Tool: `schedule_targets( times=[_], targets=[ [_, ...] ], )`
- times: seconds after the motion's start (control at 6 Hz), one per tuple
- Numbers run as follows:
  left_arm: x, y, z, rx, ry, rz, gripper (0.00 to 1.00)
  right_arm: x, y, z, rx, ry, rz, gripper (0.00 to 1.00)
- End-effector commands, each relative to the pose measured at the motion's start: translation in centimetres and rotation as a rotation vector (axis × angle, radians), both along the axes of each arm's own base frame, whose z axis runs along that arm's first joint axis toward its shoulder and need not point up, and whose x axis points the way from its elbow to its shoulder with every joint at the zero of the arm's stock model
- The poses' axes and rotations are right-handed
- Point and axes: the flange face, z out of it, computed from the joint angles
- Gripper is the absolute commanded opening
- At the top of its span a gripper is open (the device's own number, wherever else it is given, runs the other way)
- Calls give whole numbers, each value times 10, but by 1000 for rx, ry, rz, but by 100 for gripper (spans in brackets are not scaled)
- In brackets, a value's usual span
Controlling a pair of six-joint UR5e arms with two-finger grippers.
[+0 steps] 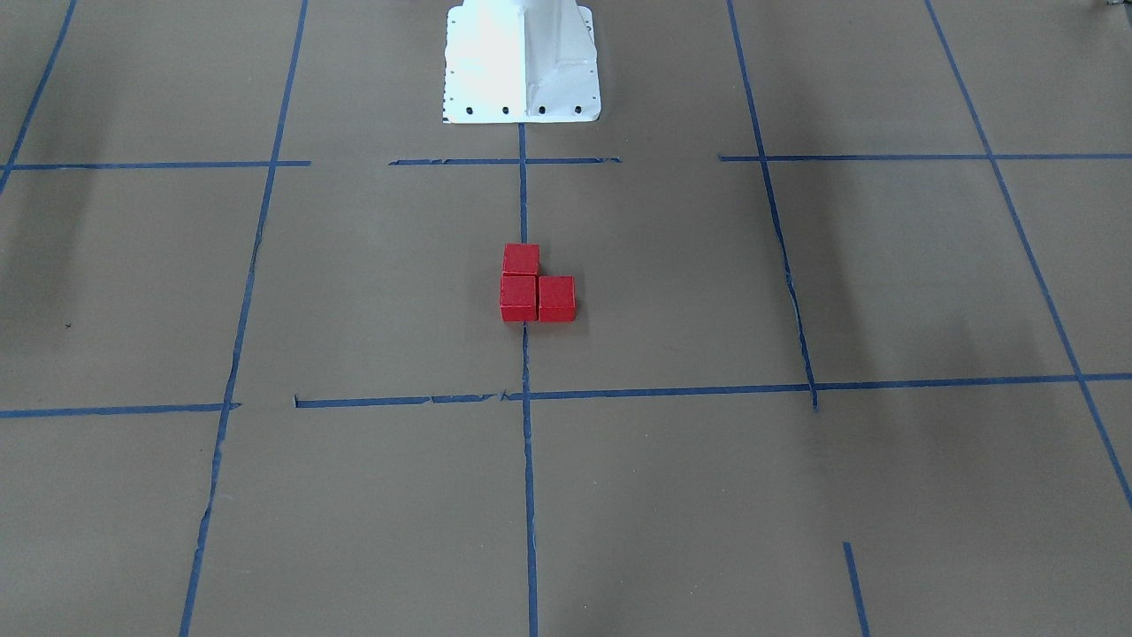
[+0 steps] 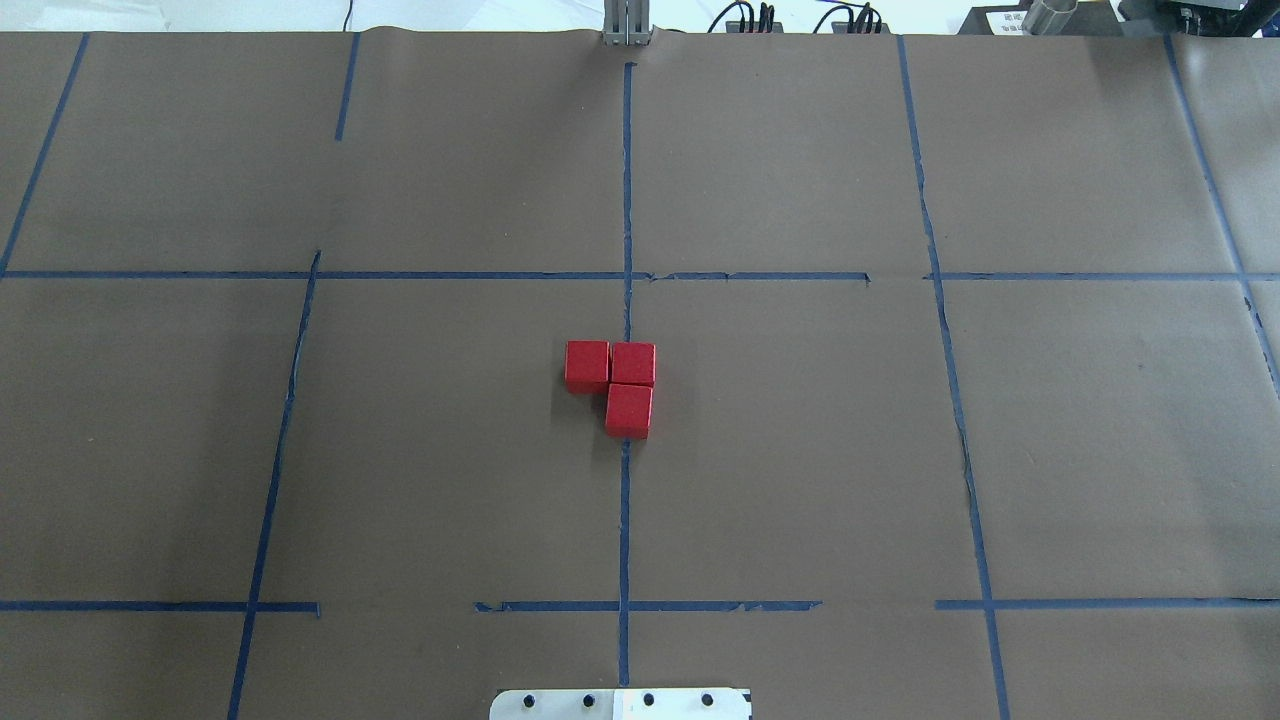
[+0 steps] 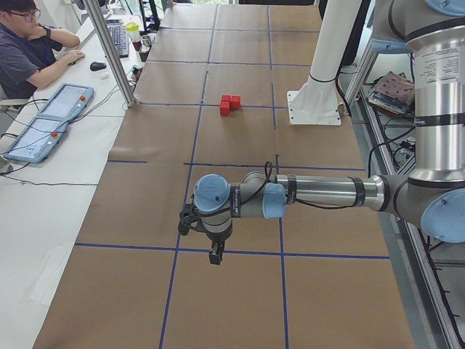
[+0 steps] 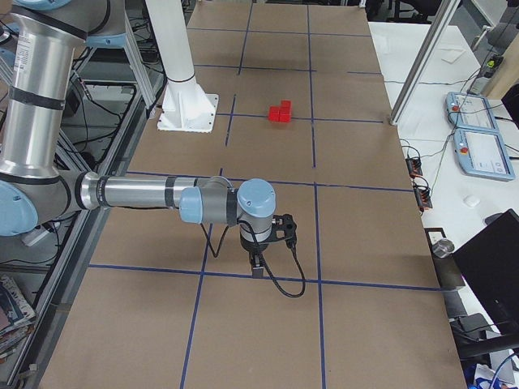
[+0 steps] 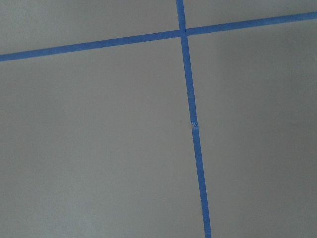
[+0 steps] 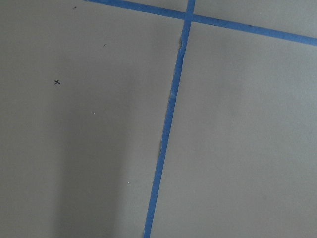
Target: Form red blocks into L shape at center
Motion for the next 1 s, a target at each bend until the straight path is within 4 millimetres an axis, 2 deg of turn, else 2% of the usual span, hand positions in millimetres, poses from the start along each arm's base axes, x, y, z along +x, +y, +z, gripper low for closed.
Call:
schedule_targets(
  times=[0.0,0.83],
  targets=[
    [0,2,-7,23,-9,2,100,0,1,1,-2,0,-1,100],
    [0,5,-4,6,-3,2,100,-1,1,1,-5,-17,-1,100]
  ],
)
